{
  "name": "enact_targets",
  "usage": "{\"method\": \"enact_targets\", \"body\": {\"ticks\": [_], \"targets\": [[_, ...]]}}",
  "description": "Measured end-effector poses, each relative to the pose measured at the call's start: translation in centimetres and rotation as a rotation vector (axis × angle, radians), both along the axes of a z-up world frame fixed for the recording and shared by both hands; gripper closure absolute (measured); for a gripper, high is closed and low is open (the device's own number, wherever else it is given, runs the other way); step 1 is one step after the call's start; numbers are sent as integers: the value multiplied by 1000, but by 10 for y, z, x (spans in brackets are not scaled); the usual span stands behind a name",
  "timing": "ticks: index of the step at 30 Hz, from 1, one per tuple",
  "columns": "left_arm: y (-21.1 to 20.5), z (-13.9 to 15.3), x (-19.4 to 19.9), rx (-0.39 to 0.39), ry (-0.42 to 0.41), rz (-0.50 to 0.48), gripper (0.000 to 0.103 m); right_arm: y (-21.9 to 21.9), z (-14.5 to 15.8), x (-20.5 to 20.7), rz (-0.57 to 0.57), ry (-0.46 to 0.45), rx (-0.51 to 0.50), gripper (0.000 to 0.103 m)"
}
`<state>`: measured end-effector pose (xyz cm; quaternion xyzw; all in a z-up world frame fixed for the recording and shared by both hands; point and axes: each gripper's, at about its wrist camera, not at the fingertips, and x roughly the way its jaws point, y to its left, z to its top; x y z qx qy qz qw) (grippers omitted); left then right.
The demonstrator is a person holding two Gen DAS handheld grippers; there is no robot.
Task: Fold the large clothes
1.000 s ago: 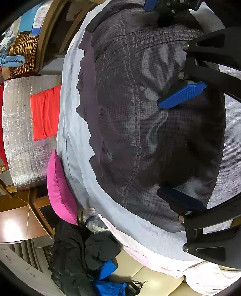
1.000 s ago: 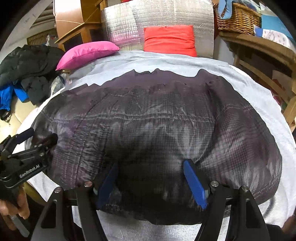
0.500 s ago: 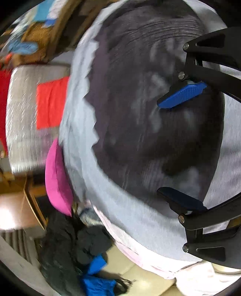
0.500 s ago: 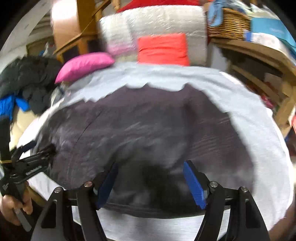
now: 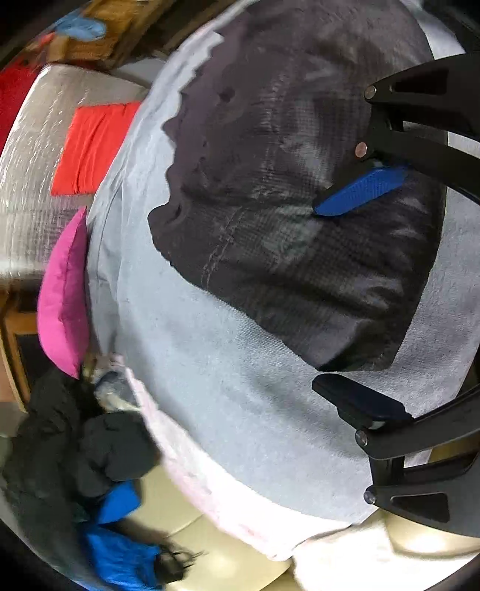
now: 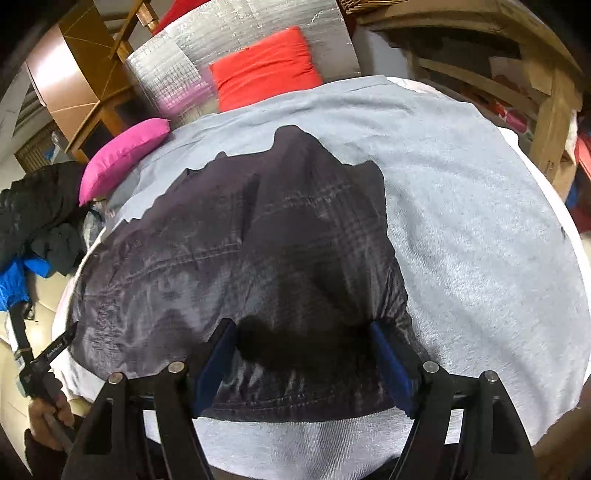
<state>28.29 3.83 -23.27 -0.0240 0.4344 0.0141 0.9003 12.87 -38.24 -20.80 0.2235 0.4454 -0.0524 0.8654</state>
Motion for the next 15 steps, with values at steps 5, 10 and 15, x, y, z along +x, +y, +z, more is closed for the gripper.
{"method": "enact_targets", "body": {"ticks": [5,10,15], "targets": [[30,10,25,-115,68,-9,15,-52,9,-12,-115,-40,156,25],[37,3,43,-119,128,-104,15,-95,-17,1,-145,27,334,25],[29,-9,45,-96,105,-168,15,-84,-41,16,-125,34,393,24]]}}
